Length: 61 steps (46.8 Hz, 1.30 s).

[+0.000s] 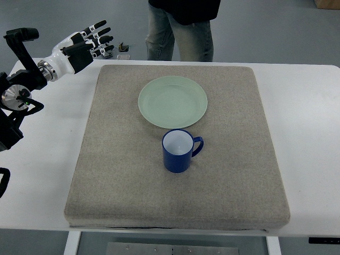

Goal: Place cup left of plate with left hand
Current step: 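Move the left hand from its raised pose down toward the table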

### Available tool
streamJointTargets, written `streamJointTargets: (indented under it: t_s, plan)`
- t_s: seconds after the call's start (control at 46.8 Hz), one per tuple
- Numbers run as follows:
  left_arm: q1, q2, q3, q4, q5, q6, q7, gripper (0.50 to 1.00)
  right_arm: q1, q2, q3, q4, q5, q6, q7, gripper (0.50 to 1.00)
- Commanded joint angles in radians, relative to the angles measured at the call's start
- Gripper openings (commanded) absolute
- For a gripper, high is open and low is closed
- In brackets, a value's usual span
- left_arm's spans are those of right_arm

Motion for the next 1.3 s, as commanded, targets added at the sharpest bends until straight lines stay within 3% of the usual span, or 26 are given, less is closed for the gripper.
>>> streamJointTargets:
  t_s: [0.0, 0.534, 0.663, 0.876, 1.154, 1.283]
  plan:
    - [0.000, 0.000, 0.001, 0.010, 0.002, 0.000, 0.000, 0.999, 0.000, 0.000, 0.000, -0.001, 0.000, 0.000, 0.000, 0.934]
    - [0.011, 0.029, 0.054, -0.005, 0.021, 0.000, -0.003, 0.999, 0.000, 0.000, 0.000, 0.000, 0.000, 0.000, 0.000, 0.934]
    - [0.043, 0.073, 0.054, -0.097, 0.037, 0.000, -0.015, 0.999, 0.000, 0.000, 0.000, 0.000, 0.000, 0.000, 0.000, 0.934]
    - [0.192, 0.222, 0.031, -0.410, 0.044, 0.000, -0.049, 0.996, 0.000, 0.000, 0.000, 0.000, 0.000, 0.000, 0.000, 0.934]
    - [0.311, 0.244, -0.115, -0.453, 0.187, 0.000, -0.057, 0.996, 0.000, 0.000, 0.002, 0.000, 0.000, 0.000, 0.000, 0.934]
    - [0.387, 0.244, -0.170, -0.539, 0.262, 0.000, -0.057, 0.994, 0.000, 0.000, 0.000, 0.000, 0.000, 0.000, 0.000, 0.934]
